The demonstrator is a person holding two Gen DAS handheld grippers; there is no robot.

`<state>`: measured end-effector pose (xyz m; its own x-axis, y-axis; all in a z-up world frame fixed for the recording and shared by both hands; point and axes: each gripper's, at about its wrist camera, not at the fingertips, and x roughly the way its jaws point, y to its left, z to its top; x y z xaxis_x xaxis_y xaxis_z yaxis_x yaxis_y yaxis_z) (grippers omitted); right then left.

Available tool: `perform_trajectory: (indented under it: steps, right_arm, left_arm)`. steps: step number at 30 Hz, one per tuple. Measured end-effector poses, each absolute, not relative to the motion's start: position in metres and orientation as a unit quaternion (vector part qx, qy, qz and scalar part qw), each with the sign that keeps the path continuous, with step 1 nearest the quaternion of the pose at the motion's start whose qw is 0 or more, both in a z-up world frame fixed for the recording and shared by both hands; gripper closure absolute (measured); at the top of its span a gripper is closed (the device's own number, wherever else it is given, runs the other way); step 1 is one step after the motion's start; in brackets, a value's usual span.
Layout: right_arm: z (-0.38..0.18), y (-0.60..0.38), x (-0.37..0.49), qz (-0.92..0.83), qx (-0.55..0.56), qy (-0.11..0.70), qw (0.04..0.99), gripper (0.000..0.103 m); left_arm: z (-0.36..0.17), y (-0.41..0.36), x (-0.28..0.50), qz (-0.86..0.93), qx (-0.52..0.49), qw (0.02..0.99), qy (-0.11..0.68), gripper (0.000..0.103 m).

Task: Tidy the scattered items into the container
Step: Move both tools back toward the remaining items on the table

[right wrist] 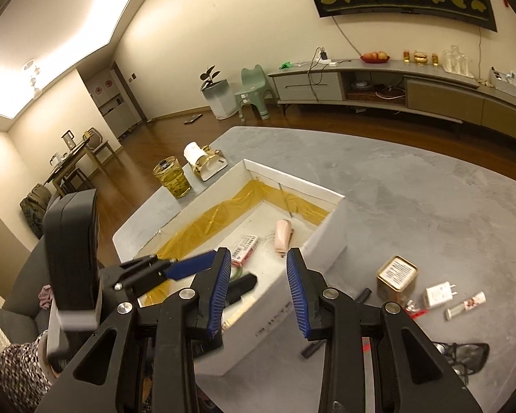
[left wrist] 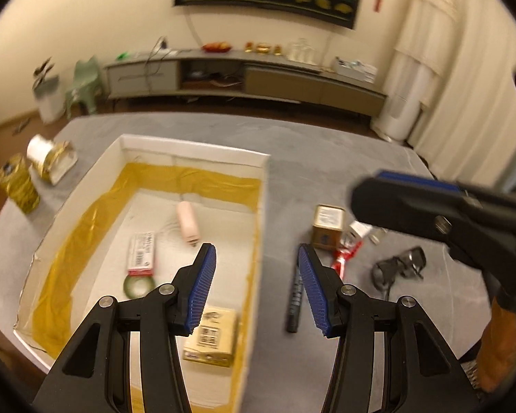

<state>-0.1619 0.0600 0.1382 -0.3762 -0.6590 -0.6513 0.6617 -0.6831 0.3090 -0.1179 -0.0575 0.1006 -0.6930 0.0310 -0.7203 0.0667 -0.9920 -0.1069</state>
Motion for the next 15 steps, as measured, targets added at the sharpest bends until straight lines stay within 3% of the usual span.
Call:
perform_trajectory:
  steps: [15]
  right_arm:
    - [0.086, 0.143, -0.182, -0.850, 0.453, -0.017, 0.268, 0.067]
  left_arm:
    - [0.051, 0.021, -0.128, -0.892, 0.450, -0.038, -0.002, 0.050]
